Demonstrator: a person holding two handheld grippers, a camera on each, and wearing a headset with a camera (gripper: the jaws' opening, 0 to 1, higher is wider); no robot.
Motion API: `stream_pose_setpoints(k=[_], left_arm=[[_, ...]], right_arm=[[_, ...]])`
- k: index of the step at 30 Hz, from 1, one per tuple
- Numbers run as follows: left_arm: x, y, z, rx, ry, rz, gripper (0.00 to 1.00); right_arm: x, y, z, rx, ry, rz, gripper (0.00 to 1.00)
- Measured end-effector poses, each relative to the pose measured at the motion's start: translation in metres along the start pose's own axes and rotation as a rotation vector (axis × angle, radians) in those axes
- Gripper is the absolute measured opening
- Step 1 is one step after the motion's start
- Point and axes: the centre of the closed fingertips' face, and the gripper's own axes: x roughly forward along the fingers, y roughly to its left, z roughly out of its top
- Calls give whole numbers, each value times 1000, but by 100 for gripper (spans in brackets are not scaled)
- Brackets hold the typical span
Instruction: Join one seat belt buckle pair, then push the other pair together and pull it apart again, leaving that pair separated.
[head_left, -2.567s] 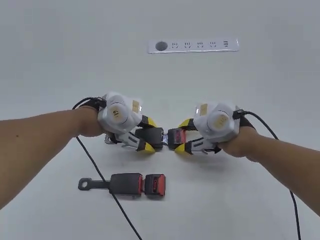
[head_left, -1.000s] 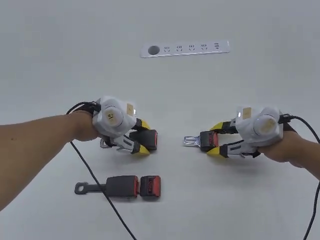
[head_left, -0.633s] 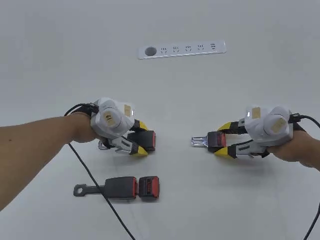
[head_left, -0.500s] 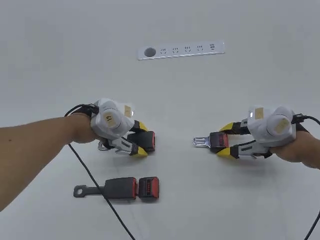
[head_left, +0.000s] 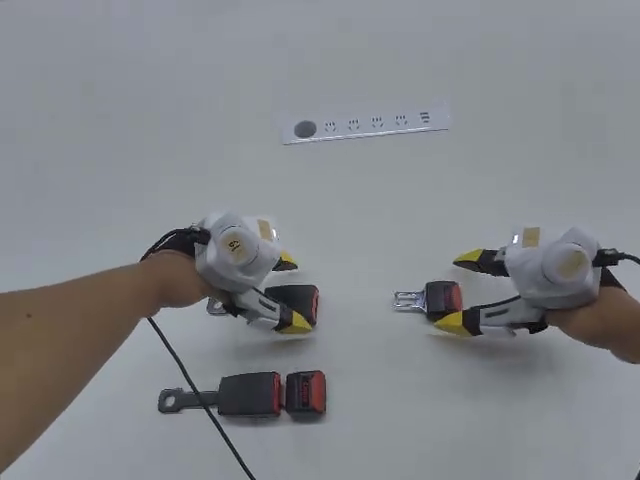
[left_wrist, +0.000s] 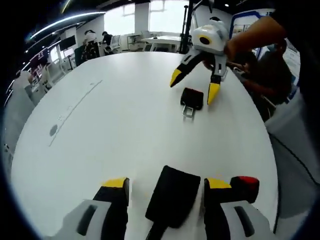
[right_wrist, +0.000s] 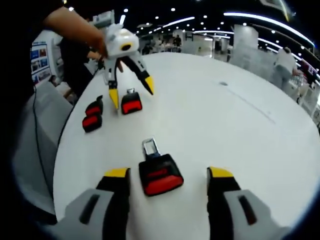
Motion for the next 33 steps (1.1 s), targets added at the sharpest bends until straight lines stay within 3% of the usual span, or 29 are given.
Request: stream_pose_setpoints(k=[2, 4, 6, 7, 8, 10, 12, 15, 17, 19, 23, 26, 30, 33], left_arm=[[-7, 7, 6, -46, -40, 65, 69], [-16, 5, 10, -131, -89, 86, 74], [-27, 15, 10, -152, -105, 180, 78], [-32, 17, 10, -176, -119, 210, 79], [-40, 21, 14, -211, -168, 257, 80], [-51, 23, 16, -247, -212, 311, 81], [-59, 15, 18, -297, -267, 316, 85], [-70, 6, 14, -309, -281, 349, 90], [-80, 3, 15, -340, -329, 394, 92], [-90, -4, 18, -370, -385, 408, 97], [-106, -17, 4, -365, -372, 439, 99], [-120, -24, -3, -374, -396, 457, 100], [-132, -37, -20, -335, -369, 471, 100], [-136, -51, -33, -311, -339, 452, 100]], right_arm=[[-3, -2, 3, 53, -20, -46, 73], [-7, -3, 8, 85, -49, -92, 75], [-12, -4, 13, 93, -76, -145, 80], [-13, -1, 15, 100, -87, -146, 84], [-14, 2, 17, 112, -96, -157, 87], [-15, 0, 16, 115, -108, -193, 88], [-18, 4, 18, 130, -119, -215, 90], [-25, 10, 20, 147, -124, -247, 95], [-28, 18, 21, 147, -131, -255, 98], [-33, 24, 21, 134, -128, -266, 98], [-43, 37, 21, 118, -125, -285, 99], [-50, 49, 23, 108, -137, -289, 99], [-53, 64, 20, 88, -135, -290, 99], [-56, 76, 18, 72, -132, -287, 99]])
